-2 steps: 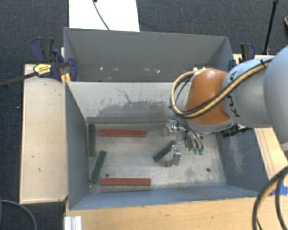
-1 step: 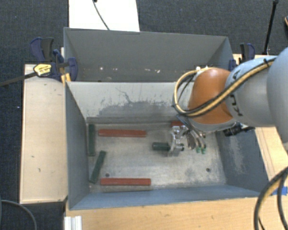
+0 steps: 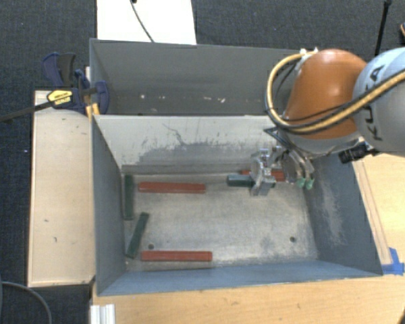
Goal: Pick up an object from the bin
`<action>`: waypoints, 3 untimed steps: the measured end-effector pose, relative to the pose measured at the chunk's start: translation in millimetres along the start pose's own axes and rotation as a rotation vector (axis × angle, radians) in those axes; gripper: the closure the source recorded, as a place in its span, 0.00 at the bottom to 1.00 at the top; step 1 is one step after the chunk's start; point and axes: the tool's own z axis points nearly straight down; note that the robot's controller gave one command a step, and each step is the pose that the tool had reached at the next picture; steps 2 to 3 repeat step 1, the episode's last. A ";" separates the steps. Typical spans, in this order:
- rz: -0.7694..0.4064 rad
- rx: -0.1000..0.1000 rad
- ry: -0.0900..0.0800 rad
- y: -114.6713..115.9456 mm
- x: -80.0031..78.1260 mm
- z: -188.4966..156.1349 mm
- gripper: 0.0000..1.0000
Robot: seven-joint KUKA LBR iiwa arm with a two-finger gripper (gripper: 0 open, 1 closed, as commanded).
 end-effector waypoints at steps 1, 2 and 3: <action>-0.369 0.001 0.000 -21.4 -28.2 -118.0 1.00; -0.369 0.001 0.000 -21.4 -28.2 -118.0 1.00; -0.369 0.001 0.000 -21.4 -28.2 -118.0 1.00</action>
Offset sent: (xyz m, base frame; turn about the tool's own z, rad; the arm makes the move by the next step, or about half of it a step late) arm 0.0238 -0.0223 0.1146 -0.3698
